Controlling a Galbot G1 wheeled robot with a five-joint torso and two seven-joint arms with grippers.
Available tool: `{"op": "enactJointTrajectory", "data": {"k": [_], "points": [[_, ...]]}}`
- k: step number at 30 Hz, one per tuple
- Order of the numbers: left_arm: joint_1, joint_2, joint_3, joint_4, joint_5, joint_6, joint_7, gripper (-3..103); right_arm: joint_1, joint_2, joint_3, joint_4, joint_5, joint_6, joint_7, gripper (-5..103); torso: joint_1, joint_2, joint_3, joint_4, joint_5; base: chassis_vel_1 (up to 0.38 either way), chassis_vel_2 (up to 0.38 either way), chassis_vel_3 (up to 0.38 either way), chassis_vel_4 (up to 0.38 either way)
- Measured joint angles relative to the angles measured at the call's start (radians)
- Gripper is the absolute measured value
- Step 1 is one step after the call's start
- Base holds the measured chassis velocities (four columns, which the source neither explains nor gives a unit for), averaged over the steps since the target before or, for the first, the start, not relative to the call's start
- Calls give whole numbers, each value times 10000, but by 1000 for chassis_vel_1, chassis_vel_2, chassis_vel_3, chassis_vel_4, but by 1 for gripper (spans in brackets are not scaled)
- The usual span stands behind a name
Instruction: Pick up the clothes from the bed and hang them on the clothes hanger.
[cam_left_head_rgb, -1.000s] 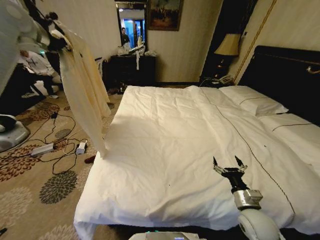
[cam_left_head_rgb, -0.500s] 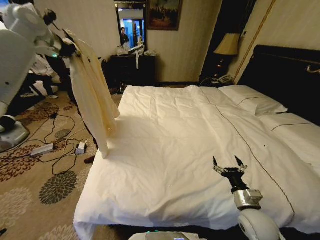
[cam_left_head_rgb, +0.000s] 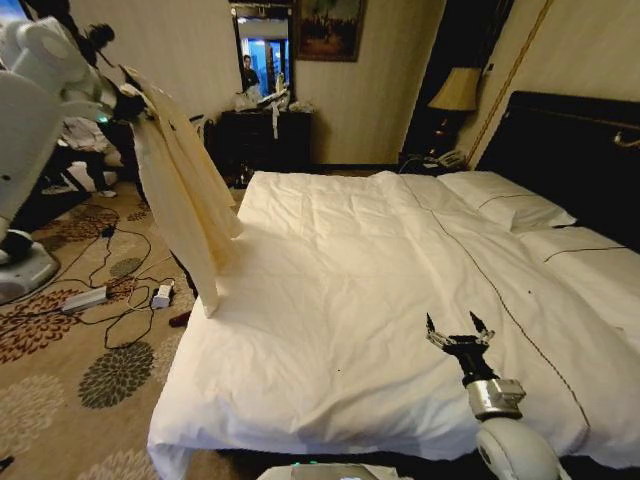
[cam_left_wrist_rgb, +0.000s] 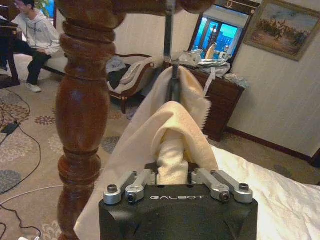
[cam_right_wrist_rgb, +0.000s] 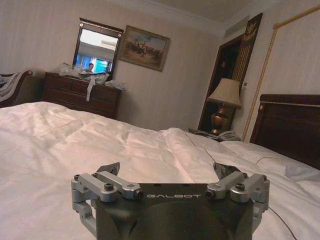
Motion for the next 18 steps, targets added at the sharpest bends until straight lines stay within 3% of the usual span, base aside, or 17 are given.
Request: {"op": "enactJointTrajectory", "data": {"k": [6,9,13,15,18], "points": [[-57,68,8,-156,13,0,-126,57,0,0,0,0,0,0,0,100,0,-1,0,-1,0,0,0,0,0],[-99,98,29,-213,-1,0,-205,62,1,0,0,0,0,0,0,100,0,0,0,-2,0,0,0,0,0],[-135,270,71,-479,-99,0,-323,84,0,0,0,0,0,0,-1,100,0,0,0,0,-1,0,0,0,0],[-128,332,72,-577,-128,-1,-374,84,0,0,0,0,0,0,0,100,0,0,0,-1,0,0,0,0,0],[-16,533,46,-857,-198,-1,-478,98,0,0,0,0,1,0,0,100,0,0,0,0,-3,0,0,0,0]]}}
